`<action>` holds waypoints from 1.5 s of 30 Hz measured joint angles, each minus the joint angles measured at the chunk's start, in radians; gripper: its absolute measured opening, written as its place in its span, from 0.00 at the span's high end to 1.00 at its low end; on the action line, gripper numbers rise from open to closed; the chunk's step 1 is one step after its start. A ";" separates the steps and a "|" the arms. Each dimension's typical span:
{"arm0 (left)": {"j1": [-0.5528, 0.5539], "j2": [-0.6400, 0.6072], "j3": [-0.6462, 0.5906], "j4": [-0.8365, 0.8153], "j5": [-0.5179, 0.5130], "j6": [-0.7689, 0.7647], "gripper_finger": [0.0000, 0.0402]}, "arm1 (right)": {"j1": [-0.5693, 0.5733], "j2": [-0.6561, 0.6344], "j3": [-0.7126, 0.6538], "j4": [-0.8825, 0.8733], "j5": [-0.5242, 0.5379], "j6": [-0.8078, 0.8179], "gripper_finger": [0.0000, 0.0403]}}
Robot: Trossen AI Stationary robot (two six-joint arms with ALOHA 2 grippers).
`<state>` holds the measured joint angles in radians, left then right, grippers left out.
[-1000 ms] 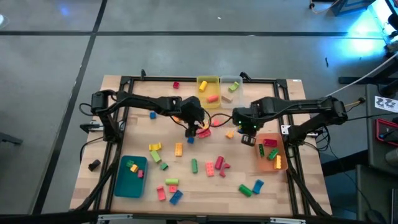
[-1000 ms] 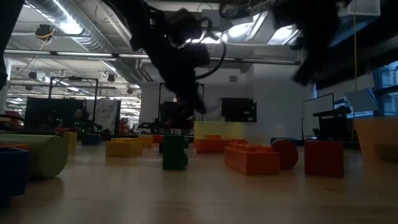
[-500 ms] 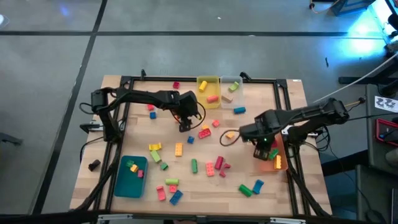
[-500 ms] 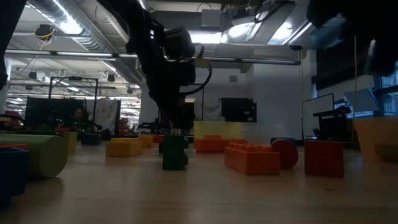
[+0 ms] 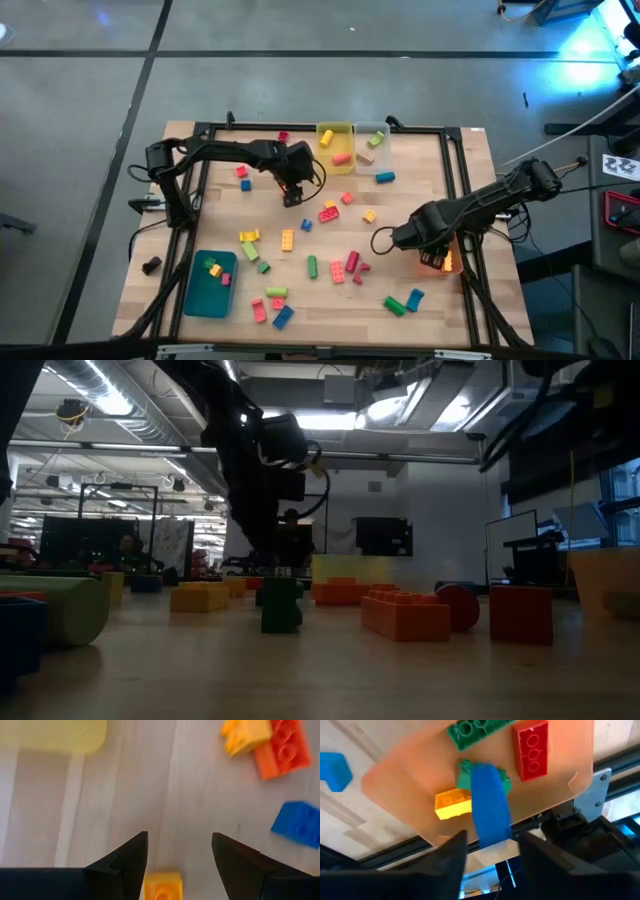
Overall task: Sort blocks by size
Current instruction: Put the blue rectangular game piece into the orange bin, then put the yellow square game piece into the blue bin
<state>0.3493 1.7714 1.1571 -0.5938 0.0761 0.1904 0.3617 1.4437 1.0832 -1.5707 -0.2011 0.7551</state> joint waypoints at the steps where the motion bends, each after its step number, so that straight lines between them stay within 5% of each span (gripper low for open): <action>1: 0.003 0.000 0.004 -0.020 -0.010 0.000 0.49 | -0.001 0.000 -0.004 -0.001 0.001 0.001 0.47; 6: 0.016 0.000 0.008 -0.120 -0.056 0.000 0.49 | -0.002 0.000 -0.006 0.007 0.009 0.000 0.28; 11: 0.026 0.000 0.008 -0.197 -0.068 -0.005 0.49 | -0.002 0.000 -0.006 0.010 0.009 0.000 0.20; 34: 0.026 0.000 -0.136 -0.004 -0.084 0.000 0.54 | -0.002 0.000 -0.006 0.142 0.019 -0.052 0.21; 39: 0.025 0.000 -0.135 0.000 -0.085 0.023 0.69 | -0.002 0.000 -0.006 0.215 0.128 -0.139 0.21; 45: 0.021 0.000 -0.041 -0.125 -0.083 -0.016 0.70 | -0.002 0.000 0.016 0.258 0.348 -0.188 0.21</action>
<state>0.3700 1.7710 1.1163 -0.7192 -0.0071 0.1739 0.3595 1.4441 1.0991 -1.3130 0.1466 0.5671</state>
